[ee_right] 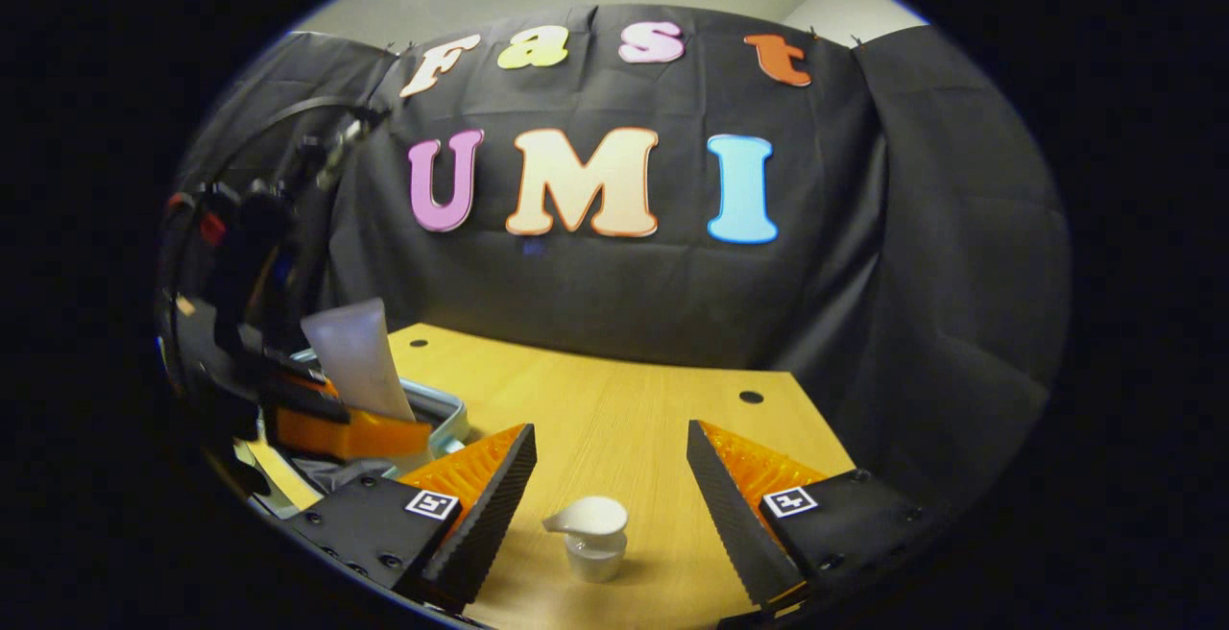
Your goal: First open the suitcase, pack the skin care products into it, and then close the suitcase.
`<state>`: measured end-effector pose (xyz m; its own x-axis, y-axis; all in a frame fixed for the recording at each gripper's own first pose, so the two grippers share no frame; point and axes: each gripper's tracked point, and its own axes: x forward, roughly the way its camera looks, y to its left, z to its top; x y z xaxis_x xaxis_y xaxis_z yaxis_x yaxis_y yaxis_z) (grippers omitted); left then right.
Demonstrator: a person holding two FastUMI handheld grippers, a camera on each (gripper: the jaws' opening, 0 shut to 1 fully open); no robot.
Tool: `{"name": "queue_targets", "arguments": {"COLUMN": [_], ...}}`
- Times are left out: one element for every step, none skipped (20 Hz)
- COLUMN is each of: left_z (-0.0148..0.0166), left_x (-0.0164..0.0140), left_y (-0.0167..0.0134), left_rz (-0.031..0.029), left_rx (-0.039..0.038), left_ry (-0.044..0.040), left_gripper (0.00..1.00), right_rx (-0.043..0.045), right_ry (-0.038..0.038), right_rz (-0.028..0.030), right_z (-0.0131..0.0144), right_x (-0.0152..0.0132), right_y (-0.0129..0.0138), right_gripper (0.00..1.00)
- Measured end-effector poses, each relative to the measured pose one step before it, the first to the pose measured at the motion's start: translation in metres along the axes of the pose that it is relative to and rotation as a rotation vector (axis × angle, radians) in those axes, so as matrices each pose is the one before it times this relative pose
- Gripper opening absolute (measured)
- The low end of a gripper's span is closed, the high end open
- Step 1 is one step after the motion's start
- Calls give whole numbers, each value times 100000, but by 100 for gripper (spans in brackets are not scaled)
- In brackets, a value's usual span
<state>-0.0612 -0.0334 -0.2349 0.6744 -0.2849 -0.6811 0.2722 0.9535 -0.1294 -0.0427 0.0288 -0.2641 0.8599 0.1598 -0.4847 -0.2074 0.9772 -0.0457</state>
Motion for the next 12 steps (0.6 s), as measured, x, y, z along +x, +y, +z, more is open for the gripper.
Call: {"name": "queue_targets", "arguments": {"left_z": [37,80,17,17,-12,62,-30,123,38,-163,-40,-36], "left_x": [-366,-434,-270,-305,-266,-292,-177,-243,-122,-327,-235,-178], "left_y": [368,337,288,221,292,285,290,394,351,455,381,373], "left_rz": [818,616,607,326,564,579,588,1087,596,979,669,515], "left_rx": [600,529,291,183,34,26,-264,-503,-268,-226,-50,66], "left_ry": [-139,-137,-124,90,95,38,-161,-361,-79,309,-147,131], "left_gripper": [34,34,34,34,34,34,34,34,34,34,34,34], "right_rx": [-385,-380,-133,-455,-475,-603,-551,-380,-220,-195,-120,-270], "right_ry": [2498,2654,2271,1732,1779,1083,1221,1399,2063,2779,2660,1950], "right_rz": [-41,-306,-58,-156,-456,-573,-589,-398,270,720,784,189], "right_z": [-1356,-1240,-1114,-1007,-954,-720,-912,-818,-987,-1039,-1001,-841], "right_x": [282,335,297,360,284,379,440,414,544,405,354,272], "right_y": [164,83,104,55,-6,-99,-80,-101,101,183,273,143], "right_gripper": [99,99,99,99,99,99,99,99,99,99,99,100]}}
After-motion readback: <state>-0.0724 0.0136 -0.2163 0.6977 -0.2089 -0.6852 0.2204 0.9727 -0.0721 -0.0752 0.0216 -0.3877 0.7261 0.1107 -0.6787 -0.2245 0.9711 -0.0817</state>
